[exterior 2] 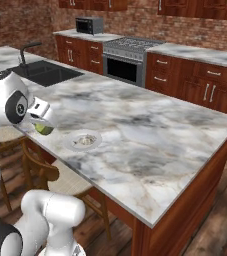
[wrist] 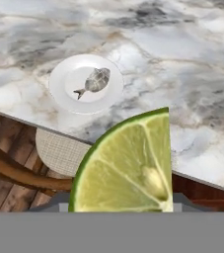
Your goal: Take the lemon wedge from the fridge and place it on the plate with fish on the dining counter.
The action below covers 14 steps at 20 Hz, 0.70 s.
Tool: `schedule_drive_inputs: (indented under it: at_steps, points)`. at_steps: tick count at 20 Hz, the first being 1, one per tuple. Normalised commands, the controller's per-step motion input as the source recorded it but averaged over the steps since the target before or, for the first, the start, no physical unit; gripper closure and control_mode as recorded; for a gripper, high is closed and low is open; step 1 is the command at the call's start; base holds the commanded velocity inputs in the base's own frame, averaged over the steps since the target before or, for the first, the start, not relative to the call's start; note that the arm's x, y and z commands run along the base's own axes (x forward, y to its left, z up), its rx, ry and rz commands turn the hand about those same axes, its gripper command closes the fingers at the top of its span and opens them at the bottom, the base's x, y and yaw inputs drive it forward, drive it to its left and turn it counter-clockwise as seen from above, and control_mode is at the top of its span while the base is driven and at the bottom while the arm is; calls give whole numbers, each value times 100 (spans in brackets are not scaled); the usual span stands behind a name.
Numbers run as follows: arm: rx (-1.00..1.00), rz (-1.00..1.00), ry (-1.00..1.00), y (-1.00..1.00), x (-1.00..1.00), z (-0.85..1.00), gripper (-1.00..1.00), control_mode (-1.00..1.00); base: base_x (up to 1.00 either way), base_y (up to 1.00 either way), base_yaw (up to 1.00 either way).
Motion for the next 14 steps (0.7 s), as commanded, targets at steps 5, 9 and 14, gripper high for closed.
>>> schedule_drive_inputs:
  at_steps: [5,9,14]
  points:
    - [1,0,16,0,100,-39,100,-100,0,0,0]
    - [0,-4,12,3,100,-49,100,-100,0,0,0]
    - [0,-5,12,20,100,-47,100,-100,0,0,0]
